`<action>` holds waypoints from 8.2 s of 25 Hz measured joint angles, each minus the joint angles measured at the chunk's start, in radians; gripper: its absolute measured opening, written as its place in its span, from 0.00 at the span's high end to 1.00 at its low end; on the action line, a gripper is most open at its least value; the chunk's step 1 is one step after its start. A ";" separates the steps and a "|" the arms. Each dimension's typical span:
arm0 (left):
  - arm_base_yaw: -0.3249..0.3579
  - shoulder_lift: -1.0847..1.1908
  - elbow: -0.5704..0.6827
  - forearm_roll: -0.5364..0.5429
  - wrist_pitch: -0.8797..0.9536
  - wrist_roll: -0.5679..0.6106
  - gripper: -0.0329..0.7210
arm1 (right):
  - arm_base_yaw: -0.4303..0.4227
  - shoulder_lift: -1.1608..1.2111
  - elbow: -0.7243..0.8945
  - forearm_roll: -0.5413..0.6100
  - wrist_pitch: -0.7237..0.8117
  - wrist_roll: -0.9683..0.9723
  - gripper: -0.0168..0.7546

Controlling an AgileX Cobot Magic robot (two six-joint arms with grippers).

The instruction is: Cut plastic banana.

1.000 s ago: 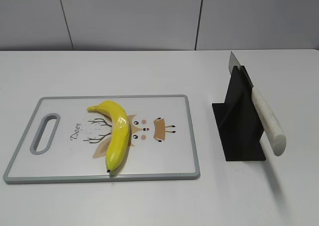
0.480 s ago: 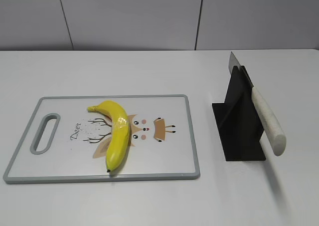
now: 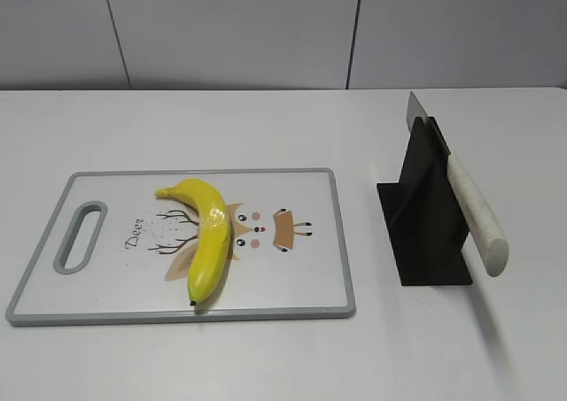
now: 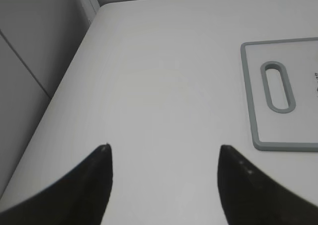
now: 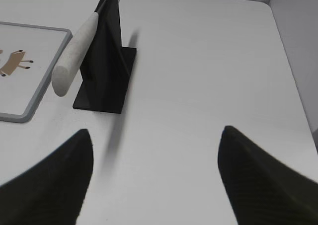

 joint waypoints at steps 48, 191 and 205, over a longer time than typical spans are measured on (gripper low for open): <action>0.000 0.000 0.000 0.000 0.000 0.000 0.18 | 0.257 1.457 -0.674 0.080 0.174 0.210 0.21; -0.357 1.653 -0.853 -0.403 -0.083 1.087 0.96 | 0.427 1.902 -1.217 0.241 0.150 -1.066 0.76; -0.357 1.646 -0.853 -0.410 -0.113 1.032 0.08 | 0.427 1.902 -1.217 0.241 0.155 -0.980 0.77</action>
